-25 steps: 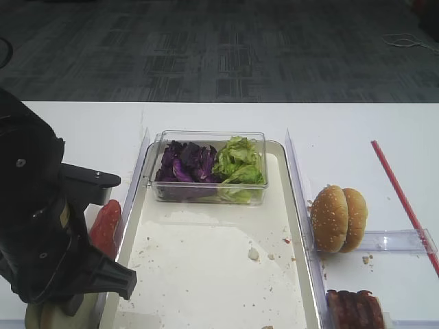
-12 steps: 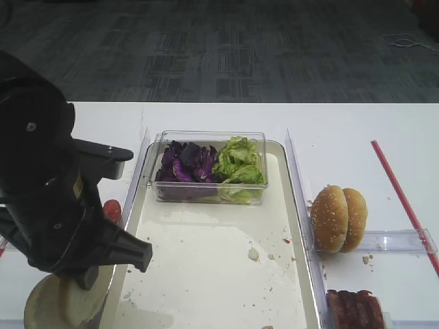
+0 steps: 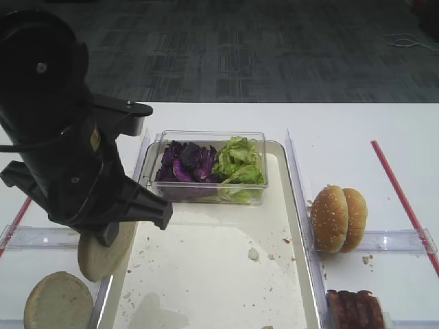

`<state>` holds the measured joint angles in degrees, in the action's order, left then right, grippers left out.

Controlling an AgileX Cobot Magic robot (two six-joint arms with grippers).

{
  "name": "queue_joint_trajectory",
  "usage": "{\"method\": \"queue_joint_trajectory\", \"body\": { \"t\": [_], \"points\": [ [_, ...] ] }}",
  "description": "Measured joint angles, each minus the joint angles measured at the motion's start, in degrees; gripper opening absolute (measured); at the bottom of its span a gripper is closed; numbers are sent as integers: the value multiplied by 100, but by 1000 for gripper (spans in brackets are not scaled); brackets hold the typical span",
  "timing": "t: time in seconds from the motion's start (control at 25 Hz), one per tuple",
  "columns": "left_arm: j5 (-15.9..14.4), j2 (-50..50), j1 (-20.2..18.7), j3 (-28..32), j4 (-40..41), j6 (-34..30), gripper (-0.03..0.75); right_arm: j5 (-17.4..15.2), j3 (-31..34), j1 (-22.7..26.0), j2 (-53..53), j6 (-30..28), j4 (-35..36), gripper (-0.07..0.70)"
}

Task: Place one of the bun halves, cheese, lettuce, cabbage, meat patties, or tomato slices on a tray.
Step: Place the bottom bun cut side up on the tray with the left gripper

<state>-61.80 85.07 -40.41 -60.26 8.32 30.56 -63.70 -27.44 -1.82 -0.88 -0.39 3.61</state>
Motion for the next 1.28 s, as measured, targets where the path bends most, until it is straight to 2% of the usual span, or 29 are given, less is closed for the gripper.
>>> {"method": "queue_joint_trajectory", "body": {
  "t": [0.2, 0.64, 0.76, 0.92, 1.08, 1.28],
  "points": [
    [-121, 9, 109, -142, 88, -12, 93, 0, 0, 0, 0, 0, 0, 689],
    [-325, 9, 1295, -153, 88, -424, 90, 0, 0, 0, 0, 0, 0, 689],
    [-297, 9, 1429, -153, 2, -704, 89, 0, 0, 0, 0, 0, 0, 689],
    [54, 9, 1444, -153, -925, -1487, 88, 0, 0, 0, 0, 0, 0, 689],
    [414, 9, 1444, -153, -2319, -2327, 88, 0, 0, 0, 0, 0, 0, 689],
    [572, 21, 1444, -153, -3910, -3401, 87, 0, 0, 0, 0, 0, 0, 689]
  ]
}}
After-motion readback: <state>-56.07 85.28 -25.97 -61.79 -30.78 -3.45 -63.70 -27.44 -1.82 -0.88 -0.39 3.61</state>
